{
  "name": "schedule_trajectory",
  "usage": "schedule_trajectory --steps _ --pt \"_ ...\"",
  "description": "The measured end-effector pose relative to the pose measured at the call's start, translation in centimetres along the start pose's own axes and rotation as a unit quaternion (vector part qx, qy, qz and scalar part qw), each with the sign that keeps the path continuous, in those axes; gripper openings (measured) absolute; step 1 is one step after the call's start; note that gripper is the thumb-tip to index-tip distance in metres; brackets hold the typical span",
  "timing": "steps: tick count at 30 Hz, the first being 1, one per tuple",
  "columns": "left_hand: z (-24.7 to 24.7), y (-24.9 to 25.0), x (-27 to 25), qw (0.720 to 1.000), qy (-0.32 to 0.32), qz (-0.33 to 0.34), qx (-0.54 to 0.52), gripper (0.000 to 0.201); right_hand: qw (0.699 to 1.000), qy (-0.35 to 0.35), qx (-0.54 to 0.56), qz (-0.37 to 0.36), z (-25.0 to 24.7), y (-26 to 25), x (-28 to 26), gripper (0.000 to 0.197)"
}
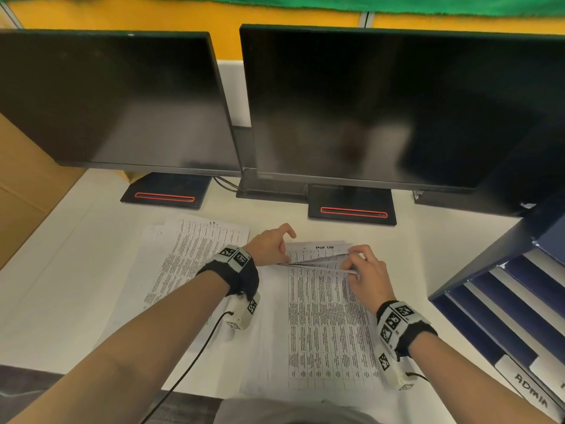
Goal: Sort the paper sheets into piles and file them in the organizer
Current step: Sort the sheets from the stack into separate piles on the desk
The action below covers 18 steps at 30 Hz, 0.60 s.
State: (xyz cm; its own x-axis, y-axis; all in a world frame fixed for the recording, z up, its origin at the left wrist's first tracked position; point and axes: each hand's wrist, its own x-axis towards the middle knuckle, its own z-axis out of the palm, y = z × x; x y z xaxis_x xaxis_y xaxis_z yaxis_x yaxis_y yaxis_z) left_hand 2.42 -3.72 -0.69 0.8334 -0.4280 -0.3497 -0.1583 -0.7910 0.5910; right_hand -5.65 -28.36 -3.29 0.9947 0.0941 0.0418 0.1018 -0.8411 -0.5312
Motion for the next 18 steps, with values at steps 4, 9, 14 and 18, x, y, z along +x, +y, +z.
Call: schedule_trajectory --steps 4,9,14,18 --pt "0.08 0.12 -0.14 0.999 0.002 0.016 0.028 0.04 1.0 -0.014 0.0 -0.003 -0.37 -0.2 0.44 0.026" --pt "0.21 0.29 0.12 0.991 0.062 0.008 0.12 0.02 0.999 -0.021 -0.043 0.003 -0.81 -0.44 0.13 0.025" --pt "0.13 0.83 0.13 0.968 0.108 0.067 0.217 0.015 1.0 -0.023 -0.019 0.004 -0.7 -0.14 -0.02 0.024" --pt "0.38 0.69 -0.31 0.949 0.107 0.102 0.278 0.018 0.998 -0.031 0.043 0.024 -1.01 -0.24 -0.27 0.021"
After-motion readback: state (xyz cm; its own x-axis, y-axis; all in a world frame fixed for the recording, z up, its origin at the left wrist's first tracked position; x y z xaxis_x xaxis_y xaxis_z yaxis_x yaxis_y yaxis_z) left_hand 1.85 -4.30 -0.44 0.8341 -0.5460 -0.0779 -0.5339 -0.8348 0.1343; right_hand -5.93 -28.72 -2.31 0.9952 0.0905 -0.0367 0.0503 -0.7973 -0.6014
